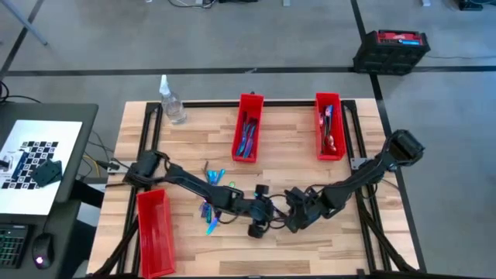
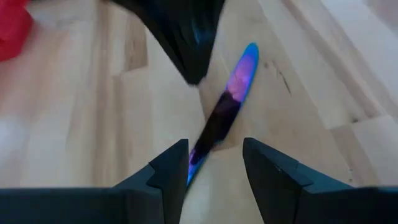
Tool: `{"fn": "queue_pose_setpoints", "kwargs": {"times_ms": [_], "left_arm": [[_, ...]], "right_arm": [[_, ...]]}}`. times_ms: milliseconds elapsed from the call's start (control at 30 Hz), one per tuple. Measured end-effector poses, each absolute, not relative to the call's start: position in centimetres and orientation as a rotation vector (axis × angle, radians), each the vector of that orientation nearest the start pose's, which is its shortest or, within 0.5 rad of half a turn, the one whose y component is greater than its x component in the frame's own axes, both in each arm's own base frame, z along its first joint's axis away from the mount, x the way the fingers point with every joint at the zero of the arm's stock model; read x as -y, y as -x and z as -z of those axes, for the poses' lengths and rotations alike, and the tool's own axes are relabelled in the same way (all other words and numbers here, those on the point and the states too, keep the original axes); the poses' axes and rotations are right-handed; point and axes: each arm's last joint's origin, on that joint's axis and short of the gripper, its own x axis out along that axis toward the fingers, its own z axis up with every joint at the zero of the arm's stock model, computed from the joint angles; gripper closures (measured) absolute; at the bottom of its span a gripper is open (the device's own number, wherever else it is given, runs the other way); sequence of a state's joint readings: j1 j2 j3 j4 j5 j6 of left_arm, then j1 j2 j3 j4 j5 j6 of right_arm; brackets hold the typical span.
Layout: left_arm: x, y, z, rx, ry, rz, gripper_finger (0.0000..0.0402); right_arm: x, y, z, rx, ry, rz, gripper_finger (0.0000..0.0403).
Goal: Sort silverware
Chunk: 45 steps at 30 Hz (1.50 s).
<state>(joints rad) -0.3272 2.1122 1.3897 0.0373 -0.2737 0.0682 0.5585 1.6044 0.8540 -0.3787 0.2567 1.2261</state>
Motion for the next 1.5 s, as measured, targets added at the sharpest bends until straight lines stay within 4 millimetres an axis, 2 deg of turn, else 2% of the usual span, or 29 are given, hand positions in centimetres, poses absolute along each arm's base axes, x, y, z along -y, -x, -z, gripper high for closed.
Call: {"fn": "queue_pose_setpoints", "kwargs": {"times_ms": [133,233,367,533,633,800,1133,1300,1500], "left_arm": [[14.4,-44.9,-15.0,-0.63,-0.264,0.073,0.0261],[14.7,-45.4,-13.7,-0.671,-0.29,0.082,0.0261],[15.2,-45.1,-12.4,-0.733,-0.451,0.142,0.0261],[15.7,-44.9,-12.5,-0.733,-0.685,0.145,0.0261],[15.7,-44.9,-12.5,-0.727,-0.753,0.165,0.0261],[15.7,-44.9,-12.6,-0.721,-0.757,0.164,0.0261],[15.7,-45.1,-12.8,-0.697,-0.76,0.162,0.0261],[15.7,-45.0,-12.6,-0.715,-0.773,0.182,0.0261],[16.0,-44.7,-12.5,-0.719,-0.884,0.28,0.0264]], "right_arm": [[-14.7,-24.5,-15.1,-1.028,-0.7,0.327,0.0403],[-14.7,-24.4,-14.2,-1.016,-0.714,0.316,0.0403],[-14.6,-24.5,-13.5,-1.029,-0.727,0.316,0.0403],[-14.4,-24.8,-13.6,-1.014,-0.741,0.297,0.0403],[-14.3,-25.1,-13.8,-0.995,-0.758,0.291,0.0403],[-14.2,-25.1,-13.7,-1.003,-0.751,0.301,0.0403],[-14.7,-26.3,-11.1,-1.0,-0.774,0.313,0.0403],[-14.8,-26.3,-11.0,-0.996,-0.782,0.313,0.0403],[-14.8,-26.4,-11.0,-0.99,-0.791,0.301,0.0403]]}}
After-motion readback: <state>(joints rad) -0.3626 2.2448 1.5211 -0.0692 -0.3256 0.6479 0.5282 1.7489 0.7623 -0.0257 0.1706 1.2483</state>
